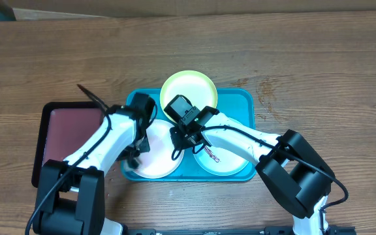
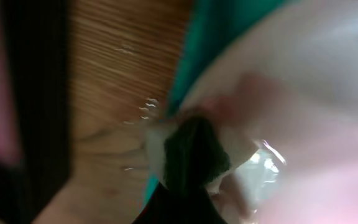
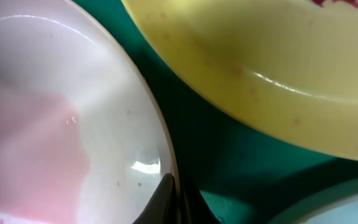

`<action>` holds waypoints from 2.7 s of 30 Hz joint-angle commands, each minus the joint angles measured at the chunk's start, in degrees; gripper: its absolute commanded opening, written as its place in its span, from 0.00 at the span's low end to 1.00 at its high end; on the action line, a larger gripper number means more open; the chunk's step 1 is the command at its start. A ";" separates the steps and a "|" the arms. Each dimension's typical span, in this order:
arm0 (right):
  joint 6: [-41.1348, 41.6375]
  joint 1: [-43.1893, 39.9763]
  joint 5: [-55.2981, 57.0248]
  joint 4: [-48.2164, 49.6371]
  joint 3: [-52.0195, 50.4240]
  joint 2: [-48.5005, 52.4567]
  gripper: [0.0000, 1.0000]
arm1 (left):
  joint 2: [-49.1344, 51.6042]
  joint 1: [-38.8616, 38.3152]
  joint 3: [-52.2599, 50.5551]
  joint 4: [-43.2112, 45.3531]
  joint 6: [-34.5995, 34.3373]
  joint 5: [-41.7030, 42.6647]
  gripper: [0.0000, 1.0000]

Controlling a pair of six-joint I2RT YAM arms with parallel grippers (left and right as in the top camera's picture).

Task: Clean dirty plates on tray and stack at the side
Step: 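Scrub the white plate with the sponge while the right gripper holds it, then return the sponge to the water tray and lift the white plate with the right gripper, then carry the white plate right and set it on the table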

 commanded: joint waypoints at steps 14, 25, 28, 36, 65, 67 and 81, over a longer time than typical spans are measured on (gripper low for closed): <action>-0.90 2.49 21.51 -12.94 11.61 -11.04 0.04 | -20.00 13.27 20.24 -9.49 -2.84 4.85 0.04; -6.62 11.80 55.87 -15.93 17.09 -11.06 0.04 | -20.33 33.83 18.73 -12.50 1.55 8.46 0.04; -10.45 14.16 65.90 -14.93 17.09 -11.06 0.04 | -19.04 36.59 17.16 -11.56 1.57 11.58 0.04; -25.09 19.80 77.85 -7.26 17.09 -11.06 0.04 | -14.12 38.97 16.11 -11.50 1.60 13.46 0.04; 8.02 1.86 36.37 -18.91 17.07 -13.84 0.03 | -13.22 38.97 16.11 -11.43 1.79 13.81 0.04; 7.93 -5.33 22.71 -19.04 17.07 -15.06 0.04 | -13.22 38.97 16.11 -11.58 1.79 13.81 0.04; -5.01 -50.05 5.60 -32.28 15.47 -14.40 0.04 | -13.22 38.95 16.11 -11.52 1.75 14.08 0.04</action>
